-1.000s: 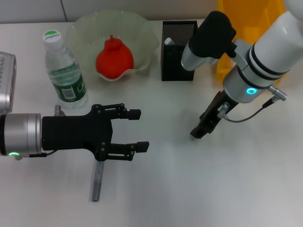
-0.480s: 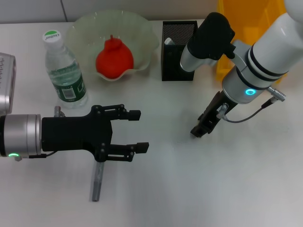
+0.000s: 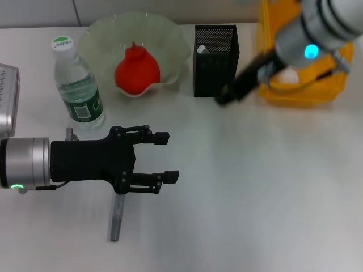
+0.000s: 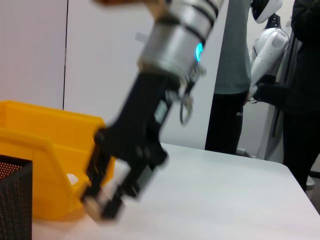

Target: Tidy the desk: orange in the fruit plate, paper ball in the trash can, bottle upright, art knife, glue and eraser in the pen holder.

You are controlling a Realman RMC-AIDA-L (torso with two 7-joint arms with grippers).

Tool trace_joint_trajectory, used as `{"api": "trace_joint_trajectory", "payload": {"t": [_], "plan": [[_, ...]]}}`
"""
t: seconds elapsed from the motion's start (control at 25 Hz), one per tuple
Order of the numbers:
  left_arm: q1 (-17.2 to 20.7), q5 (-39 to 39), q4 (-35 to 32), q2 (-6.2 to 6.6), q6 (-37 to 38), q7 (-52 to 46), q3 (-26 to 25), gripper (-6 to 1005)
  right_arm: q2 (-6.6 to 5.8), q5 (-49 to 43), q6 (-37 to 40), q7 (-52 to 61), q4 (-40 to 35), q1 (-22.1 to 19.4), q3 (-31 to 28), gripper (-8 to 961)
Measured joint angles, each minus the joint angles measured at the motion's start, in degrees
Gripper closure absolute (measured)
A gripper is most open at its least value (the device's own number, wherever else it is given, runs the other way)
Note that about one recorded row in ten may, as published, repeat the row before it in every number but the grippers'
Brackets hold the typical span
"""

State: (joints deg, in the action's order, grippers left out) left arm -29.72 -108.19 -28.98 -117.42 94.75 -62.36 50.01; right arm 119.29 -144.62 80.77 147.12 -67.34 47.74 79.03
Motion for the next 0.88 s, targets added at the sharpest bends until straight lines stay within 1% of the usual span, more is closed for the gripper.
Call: {"api": "trace_joint_trajectory", "payload": {"t": [0.16, 0.32, 0.6, 0.88], "plan": [[0.04, 0.00, -0.01, -0.09, 0.06, 0.02, 0.00, 230, -0.06, 0.05, -1.15, 1.15, -4.31, -0.16, -4.11, 527], [0.17, 0.01, -0.11, -0.26, 0.29, 0.06, -0.03, 232, -0.08, 0.05, -4.88, 1.32, -4.85, -0.20, -6.10, 509], [0.28, 0.00, -0.30, -0.35, 0.44, 0.21, -0.25, 235, -0.14, -0.39, -14.11, 1.29, 1.10, 0.76, -5.76, 478], [0.28, 0.00, -0.52, -0.36, 0.49, 0.22, -0.26, 238, -0.21, -0.44, -19.78, 0.40, 7.61, 2.61, -5.71, 447]]}}
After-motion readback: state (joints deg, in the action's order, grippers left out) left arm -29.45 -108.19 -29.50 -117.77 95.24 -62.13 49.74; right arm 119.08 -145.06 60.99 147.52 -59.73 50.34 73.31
